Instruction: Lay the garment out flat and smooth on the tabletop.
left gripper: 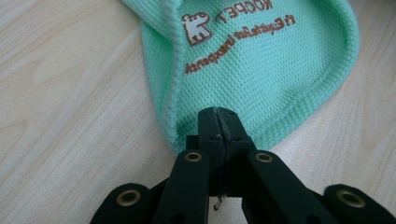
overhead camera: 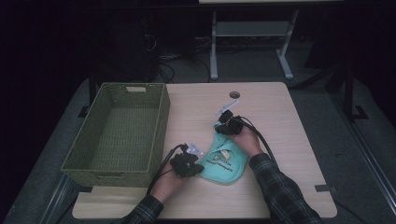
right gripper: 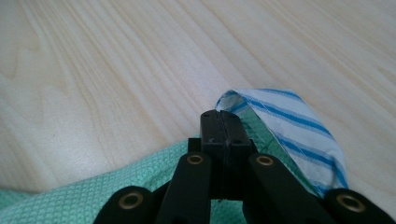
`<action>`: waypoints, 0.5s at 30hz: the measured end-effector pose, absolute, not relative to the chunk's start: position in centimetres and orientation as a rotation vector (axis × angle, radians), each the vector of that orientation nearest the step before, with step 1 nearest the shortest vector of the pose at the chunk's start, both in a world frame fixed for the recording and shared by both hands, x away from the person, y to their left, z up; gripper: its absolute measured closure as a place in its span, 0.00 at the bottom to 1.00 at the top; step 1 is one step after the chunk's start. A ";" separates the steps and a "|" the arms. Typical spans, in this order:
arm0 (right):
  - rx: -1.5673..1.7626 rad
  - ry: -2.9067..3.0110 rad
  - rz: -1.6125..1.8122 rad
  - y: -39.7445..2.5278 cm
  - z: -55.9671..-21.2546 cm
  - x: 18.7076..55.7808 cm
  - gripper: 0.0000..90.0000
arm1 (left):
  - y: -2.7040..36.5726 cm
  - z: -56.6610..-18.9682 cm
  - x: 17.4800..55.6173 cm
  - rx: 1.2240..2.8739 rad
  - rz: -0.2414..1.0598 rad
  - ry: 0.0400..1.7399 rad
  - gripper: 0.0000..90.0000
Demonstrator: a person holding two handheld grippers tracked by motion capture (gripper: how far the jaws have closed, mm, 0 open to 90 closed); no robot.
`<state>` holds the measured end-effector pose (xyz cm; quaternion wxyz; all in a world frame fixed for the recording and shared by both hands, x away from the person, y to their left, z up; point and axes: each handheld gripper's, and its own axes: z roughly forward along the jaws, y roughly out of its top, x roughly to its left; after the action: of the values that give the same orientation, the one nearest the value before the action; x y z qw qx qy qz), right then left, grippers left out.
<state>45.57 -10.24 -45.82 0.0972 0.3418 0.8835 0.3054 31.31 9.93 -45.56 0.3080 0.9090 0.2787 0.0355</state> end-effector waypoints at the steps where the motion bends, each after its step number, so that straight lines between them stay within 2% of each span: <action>1: 1.018 2.605 0.908 -10.3 -45.7 45.6 1.00 | 9.9 -45.6 31.3 2.405 0.094 0.736 0.99; 7: 1.084 2.493 0.945 -11.2 -45.1 46.6 1.00 | 9.9 -45.5 31.2 2.408 0.103 0.734 0.99; 15: 1.140 2.499 0.975 -11.1 -46.3 47.2 0.99 | 9.9 -45.5 31.3 2.408 0.100 0.731 0.99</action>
<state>47.25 -11.12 -46.29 0.1131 0.3887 0.8518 0.3324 31.27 9.89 -45.54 0.3066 0.9100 0.2764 0.0378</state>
